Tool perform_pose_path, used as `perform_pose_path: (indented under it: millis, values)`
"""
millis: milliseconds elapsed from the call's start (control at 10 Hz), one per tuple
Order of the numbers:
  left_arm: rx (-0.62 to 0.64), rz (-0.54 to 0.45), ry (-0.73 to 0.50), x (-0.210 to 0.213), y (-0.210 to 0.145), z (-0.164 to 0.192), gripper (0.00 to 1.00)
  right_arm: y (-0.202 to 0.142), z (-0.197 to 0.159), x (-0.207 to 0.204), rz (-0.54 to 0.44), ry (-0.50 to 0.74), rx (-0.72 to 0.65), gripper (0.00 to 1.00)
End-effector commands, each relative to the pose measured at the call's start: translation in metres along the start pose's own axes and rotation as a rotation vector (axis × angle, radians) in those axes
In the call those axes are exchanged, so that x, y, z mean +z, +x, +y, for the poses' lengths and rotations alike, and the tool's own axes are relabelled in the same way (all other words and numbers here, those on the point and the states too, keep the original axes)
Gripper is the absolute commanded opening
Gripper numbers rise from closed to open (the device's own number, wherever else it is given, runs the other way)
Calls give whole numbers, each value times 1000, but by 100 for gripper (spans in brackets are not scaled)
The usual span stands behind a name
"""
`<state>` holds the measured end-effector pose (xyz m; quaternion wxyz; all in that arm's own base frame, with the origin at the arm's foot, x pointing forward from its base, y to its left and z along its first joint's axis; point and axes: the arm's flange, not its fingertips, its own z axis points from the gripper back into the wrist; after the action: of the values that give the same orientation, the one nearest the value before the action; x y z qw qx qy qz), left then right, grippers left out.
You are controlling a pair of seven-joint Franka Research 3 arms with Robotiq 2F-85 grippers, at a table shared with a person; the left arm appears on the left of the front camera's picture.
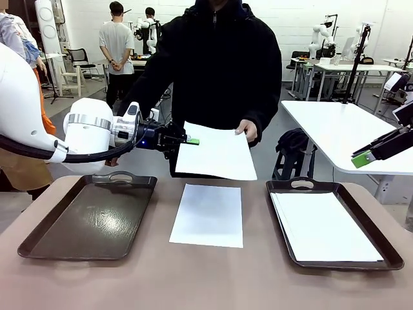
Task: Sort the A4 documents.
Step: Receive the A4 Paper.
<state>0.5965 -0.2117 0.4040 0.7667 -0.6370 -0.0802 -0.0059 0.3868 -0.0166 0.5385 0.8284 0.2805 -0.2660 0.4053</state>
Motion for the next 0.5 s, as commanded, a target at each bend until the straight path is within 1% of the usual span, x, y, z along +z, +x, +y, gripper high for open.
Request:
perform_pose_path:
  millis: [0,400]
  values:
    - [6,-1,0,0,0,1,0,0,0,-1,-2,5,2,100]
    - [6,-1,0,0,0,1,0,0,0,-1,-2,5,2,100]
